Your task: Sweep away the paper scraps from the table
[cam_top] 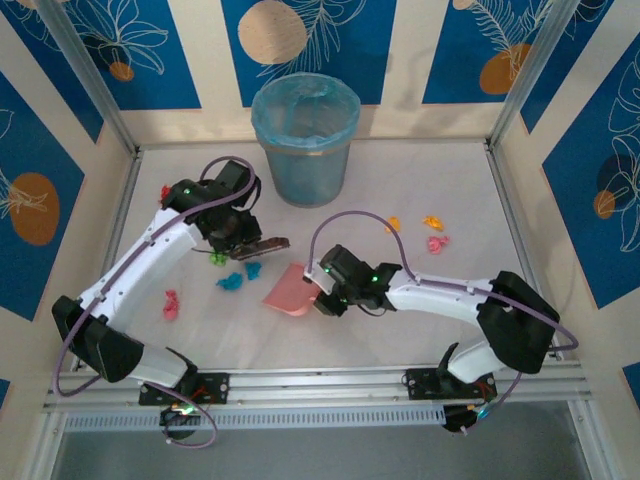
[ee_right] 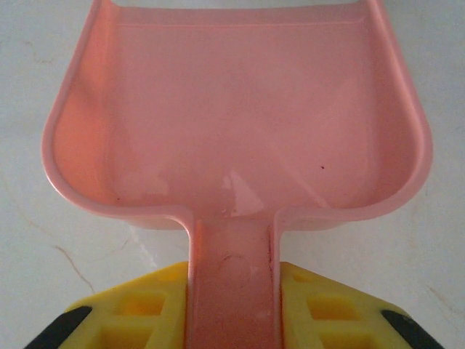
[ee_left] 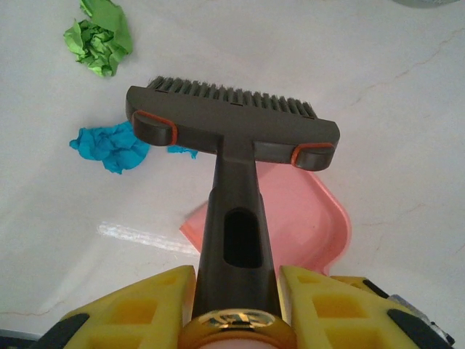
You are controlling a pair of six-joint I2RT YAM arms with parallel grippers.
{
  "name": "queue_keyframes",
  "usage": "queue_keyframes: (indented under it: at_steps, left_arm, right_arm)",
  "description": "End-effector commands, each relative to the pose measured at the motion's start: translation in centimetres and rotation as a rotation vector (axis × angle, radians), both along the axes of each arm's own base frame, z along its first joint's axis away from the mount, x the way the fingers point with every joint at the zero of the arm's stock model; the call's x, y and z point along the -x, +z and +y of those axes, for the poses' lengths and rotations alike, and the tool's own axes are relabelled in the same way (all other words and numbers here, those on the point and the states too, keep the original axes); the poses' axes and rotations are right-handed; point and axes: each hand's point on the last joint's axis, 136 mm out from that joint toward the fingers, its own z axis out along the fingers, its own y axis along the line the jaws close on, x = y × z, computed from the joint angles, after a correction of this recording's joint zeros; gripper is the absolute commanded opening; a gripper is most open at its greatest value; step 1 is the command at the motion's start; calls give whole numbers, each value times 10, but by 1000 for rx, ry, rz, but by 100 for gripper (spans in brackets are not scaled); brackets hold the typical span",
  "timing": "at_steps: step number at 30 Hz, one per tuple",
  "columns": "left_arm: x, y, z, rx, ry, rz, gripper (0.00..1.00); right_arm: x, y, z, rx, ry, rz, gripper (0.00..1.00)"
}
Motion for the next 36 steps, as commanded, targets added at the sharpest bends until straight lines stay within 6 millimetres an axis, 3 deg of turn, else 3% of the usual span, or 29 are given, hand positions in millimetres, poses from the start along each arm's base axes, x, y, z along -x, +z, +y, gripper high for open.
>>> queue_keyframes:
  at_steps: [1, 17, 31, 36]
  left_arm:
    - [1, -2, -1, 35, 31, 6, 0]
    - [20, -20, -31, 233, 92, 100, 0]
    - [27, -12, -48, 400, 131, 106, 0]
    - [21, 5, -42, 398, 140, 38, 0]
  right_arm:
    - [-4, -3, 7, 18, -38, 15, 0]
    - [-12, -27, 11, 15, -180, 43, 0]
    - [-21, -36, 2, -45, -306, 61, 0]
    - [-21, -38, -1, -47, -312, 57, 0]
